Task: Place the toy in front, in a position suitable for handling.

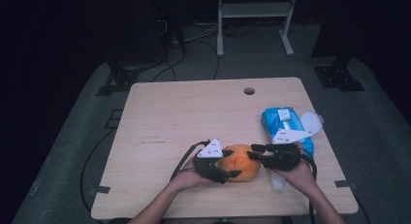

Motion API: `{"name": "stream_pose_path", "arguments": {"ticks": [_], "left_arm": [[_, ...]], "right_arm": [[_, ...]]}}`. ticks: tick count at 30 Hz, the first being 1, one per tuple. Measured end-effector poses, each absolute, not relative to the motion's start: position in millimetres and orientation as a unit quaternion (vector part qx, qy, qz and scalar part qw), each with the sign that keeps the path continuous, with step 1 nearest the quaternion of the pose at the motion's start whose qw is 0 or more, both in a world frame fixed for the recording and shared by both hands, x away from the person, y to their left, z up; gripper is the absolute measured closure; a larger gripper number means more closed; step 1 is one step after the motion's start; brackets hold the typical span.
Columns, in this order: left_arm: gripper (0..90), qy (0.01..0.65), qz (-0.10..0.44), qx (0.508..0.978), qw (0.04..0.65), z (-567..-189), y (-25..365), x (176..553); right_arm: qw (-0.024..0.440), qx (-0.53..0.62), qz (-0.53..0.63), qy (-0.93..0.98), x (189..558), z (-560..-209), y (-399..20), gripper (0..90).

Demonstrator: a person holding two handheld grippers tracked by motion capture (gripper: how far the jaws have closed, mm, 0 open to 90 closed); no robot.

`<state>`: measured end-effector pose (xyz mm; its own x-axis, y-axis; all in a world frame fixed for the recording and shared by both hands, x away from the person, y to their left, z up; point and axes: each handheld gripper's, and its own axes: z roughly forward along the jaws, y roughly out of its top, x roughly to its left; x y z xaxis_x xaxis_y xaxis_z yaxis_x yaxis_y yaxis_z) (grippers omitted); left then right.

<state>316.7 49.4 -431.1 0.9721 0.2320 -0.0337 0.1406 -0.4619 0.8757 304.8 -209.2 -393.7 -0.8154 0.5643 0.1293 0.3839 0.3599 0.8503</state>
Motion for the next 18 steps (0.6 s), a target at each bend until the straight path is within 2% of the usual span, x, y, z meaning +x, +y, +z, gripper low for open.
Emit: {"name": "stream_pose_path", "arguments": {"ticks": [6, 12, 18], "left_arm": [[25.1, 0.105, -0.008, 0.836, 0.538, -419.3, 61.6, 324.2], [31.7, 0.148, 0.002, 0.824, 0.547, -422.4, 63.5, 332.9], [32.4, 0.159, -0.011, 0.830, 0.534, -432.8, 55.7, 331.8]], "right_arm": [[0.071, 0.274, 0.475, 0.833, 297.0, -400.6, -211.5, 67.8], [0.061, 0.256, 0.469, 0.843, 280.9, -408.4, -215.4, 67.7], [0.069, 0.245, 0.454, 0.854, 268.9, -410.7, -219.0, 65.7]]}}
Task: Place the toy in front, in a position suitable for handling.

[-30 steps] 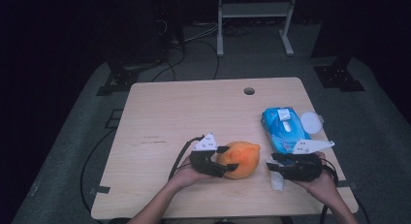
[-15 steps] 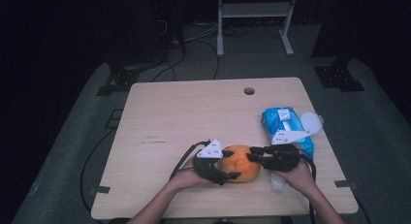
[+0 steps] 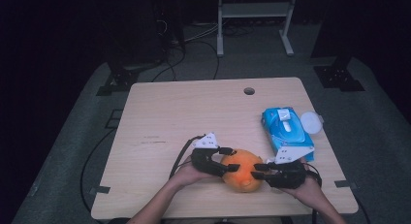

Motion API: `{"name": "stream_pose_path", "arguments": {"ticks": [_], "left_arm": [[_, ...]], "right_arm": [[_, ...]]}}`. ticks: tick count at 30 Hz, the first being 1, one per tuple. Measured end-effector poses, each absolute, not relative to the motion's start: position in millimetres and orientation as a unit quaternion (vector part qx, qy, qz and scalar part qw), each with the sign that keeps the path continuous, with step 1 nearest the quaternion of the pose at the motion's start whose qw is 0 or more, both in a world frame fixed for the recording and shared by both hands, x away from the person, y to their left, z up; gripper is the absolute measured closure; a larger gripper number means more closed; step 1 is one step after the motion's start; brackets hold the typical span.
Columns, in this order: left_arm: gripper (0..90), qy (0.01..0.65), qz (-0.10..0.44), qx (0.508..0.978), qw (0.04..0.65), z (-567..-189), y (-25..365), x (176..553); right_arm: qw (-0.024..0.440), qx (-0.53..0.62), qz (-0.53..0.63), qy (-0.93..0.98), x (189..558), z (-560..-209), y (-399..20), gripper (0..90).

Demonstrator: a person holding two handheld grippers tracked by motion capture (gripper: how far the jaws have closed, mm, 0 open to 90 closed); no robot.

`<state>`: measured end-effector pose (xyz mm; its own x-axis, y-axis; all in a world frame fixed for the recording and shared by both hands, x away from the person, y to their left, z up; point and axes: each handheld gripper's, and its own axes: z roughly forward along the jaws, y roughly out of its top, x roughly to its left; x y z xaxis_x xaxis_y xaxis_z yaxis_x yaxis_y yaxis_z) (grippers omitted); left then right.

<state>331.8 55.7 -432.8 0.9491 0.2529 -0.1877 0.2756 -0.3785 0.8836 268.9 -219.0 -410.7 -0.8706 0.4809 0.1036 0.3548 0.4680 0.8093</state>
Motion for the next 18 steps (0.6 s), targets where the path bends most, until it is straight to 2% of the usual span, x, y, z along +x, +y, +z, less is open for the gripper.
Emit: {"name": "stream_pose_path", "arguments": {"ticks": [5, 13, 18], "left_arm": [[32.9, 0.146, -0.002, 0.842, 0.519, -430.7, 55.8, 326.2], [32.6, 0.098, -0.024, 0.858, 0.504, -425.9, 56.5, 319.1], [24.2, 0.107, -0.005, 0.849, 0.517, -417.7, 57.2, 330.6]], "right_arm": [[0.080, 0.255, 0.457, 0.848, 264.4, -408.0, -226.8, 57.5], [0.087, 0.254, 0.439, 0.857, 255.8, -417.0, -230.9, 53.8], [0.087, 0.247, 0.437, 0.860, 255.4, -420.4, -232.6, 52.9]]}}
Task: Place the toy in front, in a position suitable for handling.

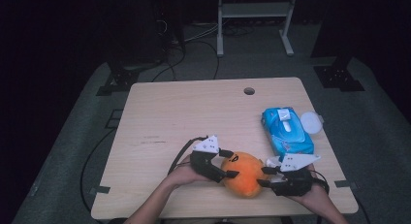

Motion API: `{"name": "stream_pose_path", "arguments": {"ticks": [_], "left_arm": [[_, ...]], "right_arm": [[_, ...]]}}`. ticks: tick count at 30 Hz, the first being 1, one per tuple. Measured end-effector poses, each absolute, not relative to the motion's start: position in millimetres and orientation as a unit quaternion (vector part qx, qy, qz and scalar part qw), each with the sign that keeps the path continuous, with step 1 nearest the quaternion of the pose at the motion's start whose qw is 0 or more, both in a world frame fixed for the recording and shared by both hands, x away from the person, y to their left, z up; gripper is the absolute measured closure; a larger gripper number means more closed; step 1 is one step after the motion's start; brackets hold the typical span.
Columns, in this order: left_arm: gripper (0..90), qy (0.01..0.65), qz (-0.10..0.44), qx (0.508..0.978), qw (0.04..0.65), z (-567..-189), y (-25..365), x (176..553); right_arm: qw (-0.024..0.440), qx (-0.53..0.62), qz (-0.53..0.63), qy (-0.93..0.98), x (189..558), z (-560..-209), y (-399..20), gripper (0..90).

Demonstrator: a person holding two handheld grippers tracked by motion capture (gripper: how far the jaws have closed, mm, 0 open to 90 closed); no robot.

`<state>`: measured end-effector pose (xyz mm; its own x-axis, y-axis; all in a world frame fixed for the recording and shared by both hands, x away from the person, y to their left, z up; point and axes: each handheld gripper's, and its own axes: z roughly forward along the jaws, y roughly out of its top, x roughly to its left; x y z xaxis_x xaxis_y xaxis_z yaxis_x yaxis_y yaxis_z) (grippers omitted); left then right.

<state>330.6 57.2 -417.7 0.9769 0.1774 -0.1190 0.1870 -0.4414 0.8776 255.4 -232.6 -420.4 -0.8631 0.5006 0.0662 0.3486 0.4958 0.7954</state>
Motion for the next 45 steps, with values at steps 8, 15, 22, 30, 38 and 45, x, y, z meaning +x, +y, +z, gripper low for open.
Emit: {"name": "stream_pose_path", "arguments": {"ticks": [8, 15, 22, 30, 38, 45], "left_arm": [[13.7, 0.133, -0.071, 0.861, 0.486, -437.4, 44.5, 351.6], [34.0, 0.130, -0.090, 0.863, 0.481, -440.6, 46.2, 344.0], [44.2, 0.146, -0.095, 0.844, 0.507, -437.6, 56.0, 337.3], [44.2, 0.157, -0.069, 0.826, 0.537, -418.4, 70.4, 339.2], [43.3, 0.195, -0.018, 0.804, 0.561, -403.7, 96.2, 355.5], [41.7, 0.228, 0.021, 0.797, 0.559, -410.2, 114.6, 371.0]], "right_arm": [[0.087, 0.239, 0.431, 0.866, 254.3, -425.0, -235.6, 50.8], [0.100, 0.228, 0.424, 0.871, 253.6, -432.5, -232.1, 60.5], [0.123, 0.238, 0.427, 0.864, 250.2, -426.8, -226.4, 75.1], [0.143, 0.232, 0.436, 0.857, 257.0, -413.8, -217.7, 79.3], [0.167, 0.225, 0.451, 0.848, 293.3, -391.5, -197.6, 79.3], [0.169, 0.228, 0.451, 0.846, 327.0, -395.7, -173.6, 78.3]]}}
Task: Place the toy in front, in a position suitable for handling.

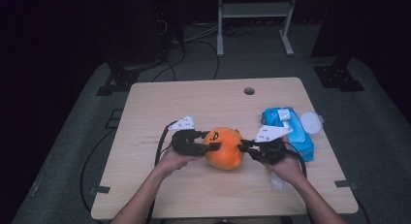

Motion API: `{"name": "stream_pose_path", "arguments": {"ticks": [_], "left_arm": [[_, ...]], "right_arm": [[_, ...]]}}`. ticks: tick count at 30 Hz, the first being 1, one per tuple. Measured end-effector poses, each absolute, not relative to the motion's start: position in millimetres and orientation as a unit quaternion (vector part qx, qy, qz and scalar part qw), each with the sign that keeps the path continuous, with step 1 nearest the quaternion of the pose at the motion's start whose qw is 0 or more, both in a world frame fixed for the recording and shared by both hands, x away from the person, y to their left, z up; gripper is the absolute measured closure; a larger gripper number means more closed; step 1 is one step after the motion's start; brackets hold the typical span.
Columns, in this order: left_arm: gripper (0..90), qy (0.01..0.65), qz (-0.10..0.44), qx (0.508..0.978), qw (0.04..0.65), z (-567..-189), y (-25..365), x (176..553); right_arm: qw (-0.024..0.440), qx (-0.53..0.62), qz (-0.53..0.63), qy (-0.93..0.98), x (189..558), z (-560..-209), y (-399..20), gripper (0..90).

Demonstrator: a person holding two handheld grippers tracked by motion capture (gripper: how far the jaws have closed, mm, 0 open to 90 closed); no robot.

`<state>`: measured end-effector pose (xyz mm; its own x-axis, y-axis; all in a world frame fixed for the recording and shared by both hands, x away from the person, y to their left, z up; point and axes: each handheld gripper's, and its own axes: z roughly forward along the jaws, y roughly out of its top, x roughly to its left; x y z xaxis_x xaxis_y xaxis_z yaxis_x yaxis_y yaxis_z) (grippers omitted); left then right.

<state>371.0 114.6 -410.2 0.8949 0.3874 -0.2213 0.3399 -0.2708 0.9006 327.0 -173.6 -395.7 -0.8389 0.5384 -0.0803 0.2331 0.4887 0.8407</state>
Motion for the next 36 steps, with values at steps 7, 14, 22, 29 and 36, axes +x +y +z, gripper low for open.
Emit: {"name": "stream_pose_path", "arguments": {"ticks": [7, 14, 22, 29, 36], "left_arm": [[39.1, 0.244, 0.042, 0.806, 0.538, -426.4, 115.8, 377.8], [35.1, 0.254, 0.043, 0.806, 0.533, -432.6, 115.0, 383.2], [23.2, 0.261, 0.051, 0.807, 0.527, -430.1, 113.0, 383.2], [17.4, 0.274, 0.059, 0.807, 0.520, -428.4, 119.3, 380.5], [13.3, 0.282, 0.062, 0.808, 0.514, -427.4, 123.4, 379.7]], "right_arm": [[0.150, 0.234, 0.439, 0.854, 348.2, -412.8, -166.9, 76.2], [0.134, 0.246, 0.444, 0.851, 355.6, -423.5, -169.7, 70.1], [0.119, 0.260, 0.450, 0.846, 354.9, -423.6, -182.1, 57.3], [0.109, 0.278, 0.463, 0.834, 353.1, -418.8, -196.0, 48.4], [0.112, 0.286, 0.459, 0.834, 350.6, -416.6, -205.2, 45.4]]}}
